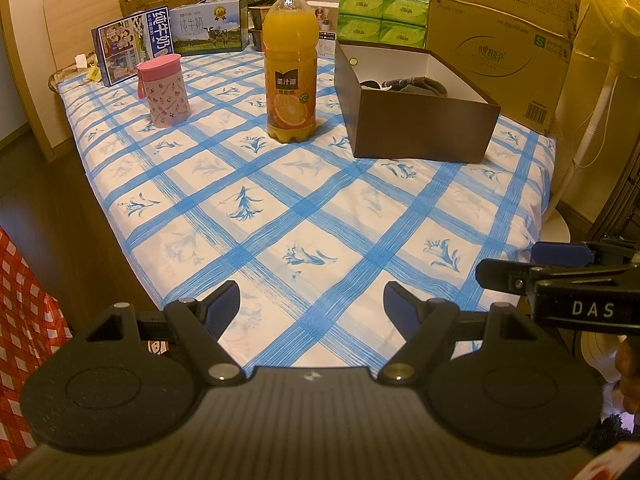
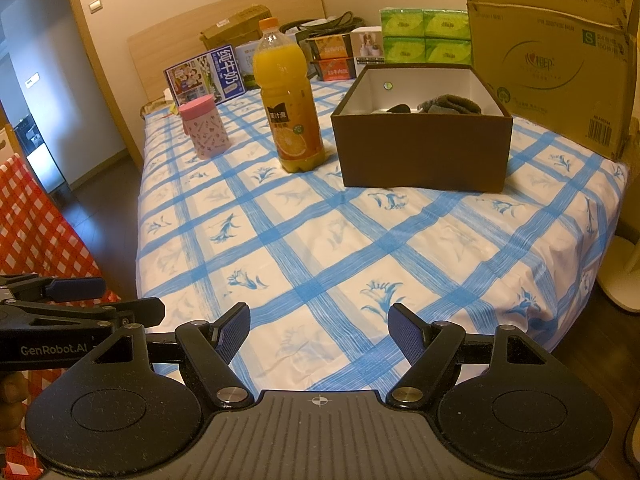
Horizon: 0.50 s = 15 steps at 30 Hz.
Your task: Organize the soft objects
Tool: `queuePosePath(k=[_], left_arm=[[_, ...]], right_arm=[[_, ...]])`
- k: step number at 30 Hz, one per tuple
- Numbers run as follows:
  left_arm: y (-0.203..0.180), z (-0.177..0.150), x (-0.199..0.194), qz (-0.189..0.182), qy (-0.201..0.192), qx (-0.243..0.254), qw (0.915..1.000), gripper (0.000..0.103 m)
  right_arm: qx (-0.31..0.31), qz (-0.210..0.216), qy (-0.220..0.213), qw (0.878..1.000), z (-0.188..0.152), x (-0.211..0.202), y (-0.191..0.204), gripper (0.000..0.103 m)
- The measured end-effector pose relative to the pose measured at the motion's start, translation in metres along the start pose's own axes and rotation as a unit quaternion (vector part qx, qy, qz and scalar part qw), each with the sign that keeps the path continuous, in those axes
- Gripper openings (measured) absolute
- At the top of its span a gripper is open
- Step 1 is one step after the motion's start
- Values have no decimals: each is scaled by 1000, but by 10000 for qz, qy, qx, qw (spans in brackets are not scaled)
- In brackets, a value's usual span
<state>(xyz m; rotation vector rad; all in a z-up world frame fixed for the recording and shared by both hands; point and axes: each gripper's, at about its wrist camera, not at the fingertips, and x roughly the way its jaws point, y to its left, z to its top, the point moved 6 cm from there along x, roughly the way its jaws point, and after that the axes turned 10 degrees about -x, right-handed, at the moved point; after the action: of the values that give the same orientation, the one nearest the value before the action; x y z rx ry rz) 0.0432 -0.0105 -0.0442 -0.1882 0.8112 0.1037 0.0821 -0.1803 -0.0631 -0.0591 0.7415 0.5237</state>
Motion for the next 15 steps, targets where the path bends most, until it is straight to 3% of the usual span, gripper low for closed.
queuePosePath(k=[15], left_arm=[[0, 0, 1, 1, 10, -5, 10000, 77]], right_arm=[[21, -1, 19, 10000, -2, 2, -1, 76]])
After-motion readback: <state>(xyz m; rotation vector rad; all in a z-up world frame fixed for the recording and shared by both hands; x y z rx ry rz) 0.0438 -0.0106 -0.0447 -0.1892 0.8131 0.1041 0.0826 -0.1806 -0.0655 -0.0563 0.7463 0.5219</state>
